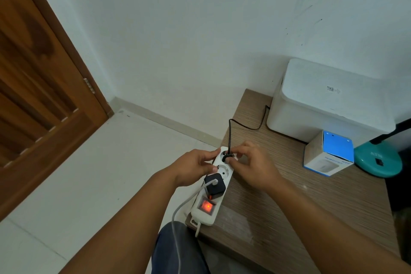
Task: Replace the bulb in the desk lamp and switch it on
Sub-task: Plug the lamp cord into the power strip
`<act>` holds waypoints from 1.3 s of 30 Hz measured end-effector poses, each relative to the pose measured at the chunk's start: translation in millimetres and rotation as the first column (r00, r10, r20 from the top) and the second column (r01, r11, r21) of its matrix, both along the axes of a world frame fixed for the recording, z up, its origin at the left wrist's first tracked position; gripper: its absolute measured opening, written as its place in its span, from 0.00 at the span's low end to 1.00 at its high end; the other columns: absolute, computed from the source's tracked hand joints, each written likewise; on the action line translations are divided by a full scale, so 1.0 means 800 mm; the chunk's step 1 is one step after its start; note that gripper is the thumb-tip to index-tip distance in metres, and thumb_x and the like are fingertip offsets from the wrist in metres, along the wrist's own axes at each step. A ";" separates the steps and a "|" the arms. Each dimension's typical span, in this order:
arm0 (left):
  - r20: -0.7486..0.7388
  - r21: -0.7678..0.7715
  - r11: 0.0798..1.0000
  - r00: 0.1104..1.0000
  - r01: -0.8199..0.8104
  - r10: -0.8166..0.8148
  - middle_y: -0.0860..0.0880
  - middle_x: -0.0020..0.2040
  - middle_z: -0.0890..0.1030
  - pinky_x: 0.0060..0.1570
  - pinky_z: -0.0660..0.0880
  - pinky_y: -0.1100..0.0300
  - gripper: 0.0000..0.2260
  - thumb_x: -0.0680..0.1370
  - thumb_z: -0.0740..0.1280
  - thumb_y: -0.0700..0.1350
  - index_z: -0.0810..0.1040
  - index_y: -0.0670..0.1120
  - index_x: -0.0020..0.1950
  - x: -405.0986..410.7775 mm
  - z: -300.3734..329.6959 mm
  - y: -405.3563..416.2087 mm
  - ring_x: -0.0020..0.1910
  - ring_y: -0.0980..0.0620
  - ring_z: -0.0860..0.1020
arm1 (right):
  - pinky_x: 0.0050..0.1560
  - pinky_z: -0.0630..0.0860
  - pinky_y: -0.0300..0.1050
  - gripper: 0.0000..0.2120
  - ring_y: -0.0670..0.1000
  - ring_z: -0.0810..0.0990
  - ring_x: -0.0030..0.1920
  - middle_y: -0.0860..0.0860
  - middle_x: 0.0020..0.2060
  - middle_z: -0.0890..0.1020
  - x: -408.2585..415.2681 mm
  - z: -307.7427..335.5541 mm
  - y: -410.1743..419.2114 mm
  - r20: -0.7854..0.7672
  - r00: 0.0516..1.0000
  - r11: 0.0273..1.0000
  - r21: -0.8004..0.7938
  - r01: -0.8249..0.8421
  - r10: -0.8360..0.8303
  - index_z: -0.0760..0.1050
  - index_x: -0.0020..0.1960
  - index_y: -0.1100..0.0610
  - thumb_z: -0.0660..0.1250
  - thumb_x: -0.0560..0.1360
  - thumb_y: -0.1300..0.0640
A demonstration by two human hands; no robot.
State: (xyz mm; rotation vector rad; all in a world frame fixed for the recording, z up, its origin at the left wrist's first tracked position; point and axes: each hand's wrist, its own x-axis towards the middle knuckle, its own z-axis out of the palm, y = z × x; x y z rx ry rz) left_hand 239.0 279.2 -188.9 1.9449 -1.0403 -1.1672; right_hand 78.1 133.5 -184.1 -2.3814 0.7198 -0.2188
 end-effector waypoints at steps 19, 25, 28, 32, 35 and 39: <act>0.015 0.008 1.000 1.000 0.020 -0.021 0.56 0.66 0.79 0.66 0.69 0.57 0.24 0.81 0.69 0.44 0.69 0.58 0.75 0.000 0.000 -0.003 0.63 0.59 0.76 | 0.41 0.68 0.45 0.15 0.47 0.73 0.46 0.45 0.42 0.74 0.011 -0.003 0.004 -0.106 0.994 0.989 -0.148 0.017 -0.032 0.81 0.62 0.46 0.66 0.78 0.43; 0.105 0.052 0.998 0.993 0.040 -0.045 0.54 0.70 0.77 0.69 0.70 0.54 0.25 0.80 0.69 0.46 0.69 0.57 0.76 0.000 0.002 -0.007 0.66 0.56 0.76 | 0.42 0.66 0.44 0.15 0.47 0.73 0.47 0.45 0.44 0.75 0.006 -0.003 0.007 -0.103 0.993 0.996 -0.072 0.046 -0.053 0.79 0.64 0.46 0.65 0.79 0.45; 0.210 0.106 0.989 0.970 0.100 -0.121 0.52 0.71 0.76 0.66 0.72 0.55 0.24 0.80 0.69 0.47 0.70 0.57 0.76 0.001 0.012 -0.011 0.64 0.53 0.77 | 0.46 0.70 0.43 0.17 0.44 0.74 0.49 0.42 0.48 0.76 -0.010 0.001 0.012 -0.055 0.995 0.996 0.012 0.085 -0.084 0.76 0.68 0.45 0.64 0.80 0.47; 0.342 0.144 0.981 0.924 0.129 -0.171 0.51 0.73 0.74 0.66 0.69 0.55 0.23 0.80 0.68 0.52 0.71 0.55 0.75 0.001 0.041 -0.013 0.67 0.50 0.75 | 0.55 0.75 0.44 0.19 0.41 0.74 0.52 0.40 0.53 0.75 -0.046 0.012 0.018 -0.050 0.990 0.990 0.019 0.136 -0.135 0.71 0.70 0.43 0.63 0.80 0.47; 0.380 0.073 0.996 0.923 0.042 -0.066 0.49 0.74 0.72 0.71 0.67 0.53 0.27 0.80 0.68 0.55 0.68 0.50 0.77 -0.005 0.067 -0.010 0.72 0.49 0.72 | 0.61 0.74 0.43 0.20 0.42 0.75 0.58 0.43 0.61 0.76 -0.082 0.021 0.021 0.002 0.984 0.984 -0.011 0.180 -0.180 0.71 0.72 0.45 0.64 0.80 0.47; 0.446 -0.049 0.999 0.895 0.012 0.011 0.50 0.74 0.71 0.71 0.67 0.54 0.24 0.81 0.66 0.55 0.70 0.50 0.76 -0.032 0.101 -0.012 0.72 0.49 0.71 | 0.59 0.68 0.38 0.25 0.41 0.75 0.53 0.45 0.72 0.71 -0.131 0.034 0.023 -0.025 0.975 0.976 -0.029 0.218 -0.219 0.66 0.76 0.45 0.65 0.80 0.47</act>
